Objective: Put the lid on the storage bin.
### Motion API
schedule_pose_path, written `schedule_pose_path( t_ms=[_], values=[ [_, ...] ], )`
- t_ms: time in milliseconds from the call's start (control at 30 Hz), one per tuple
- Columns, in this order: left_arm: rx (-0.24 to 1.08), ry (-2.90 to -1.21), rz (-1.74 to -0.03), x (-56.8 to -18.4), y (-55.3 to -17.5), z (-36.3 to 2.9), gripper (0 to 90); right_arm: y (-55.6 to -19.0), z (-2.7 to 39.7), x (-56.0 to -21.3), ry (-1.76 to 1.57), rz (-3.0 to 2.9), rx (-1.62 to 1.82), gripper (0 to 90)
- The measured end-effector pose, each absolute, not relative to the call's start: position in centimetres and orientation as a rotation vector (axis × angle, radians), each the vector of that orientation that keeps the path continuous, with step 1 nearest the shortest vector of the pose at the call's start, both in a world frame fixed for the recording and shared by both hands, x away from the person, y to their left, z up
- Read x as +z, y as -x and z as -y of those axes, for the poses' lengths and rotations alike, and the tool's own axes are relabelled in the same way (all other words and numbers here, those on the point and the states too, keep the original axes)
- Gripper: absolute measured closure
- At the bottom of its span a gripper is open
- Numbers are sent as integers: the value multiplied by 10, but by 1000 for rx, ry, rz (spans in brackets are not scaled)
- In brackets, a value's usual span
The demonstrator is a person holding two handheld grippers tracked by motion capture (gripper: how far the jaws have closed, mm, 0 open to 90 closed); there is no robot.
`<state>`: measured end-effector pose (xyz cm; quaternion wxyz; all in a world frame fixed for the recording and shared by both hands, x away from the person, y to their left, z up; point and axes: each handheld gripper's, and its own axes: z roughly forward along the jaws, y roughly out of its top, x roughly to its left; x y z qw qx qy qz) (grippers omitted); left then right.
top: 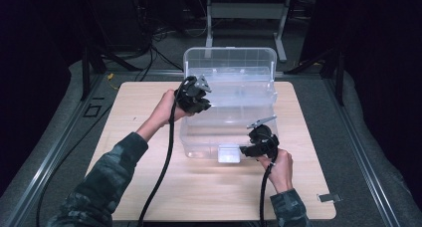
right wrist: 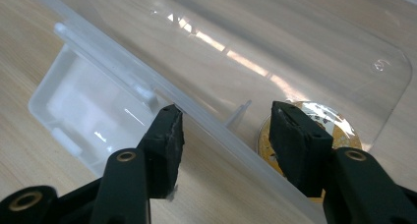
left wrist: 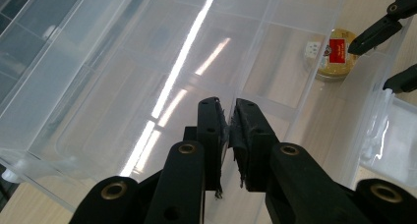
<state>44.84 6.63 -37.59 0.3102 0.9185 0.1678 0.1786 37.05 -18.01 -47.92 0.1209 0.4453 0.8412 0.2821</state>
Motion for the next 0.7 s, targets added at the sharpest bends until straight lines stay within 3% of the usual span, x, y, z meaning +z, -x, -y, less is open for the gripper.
schedule_pose_path(
  t_ms=[700],
  values=[
    [481, -2414, -436, -387, -440, -69, 801, -380, 178, -479, -1312, -2437, 813, 469]
  ],
)
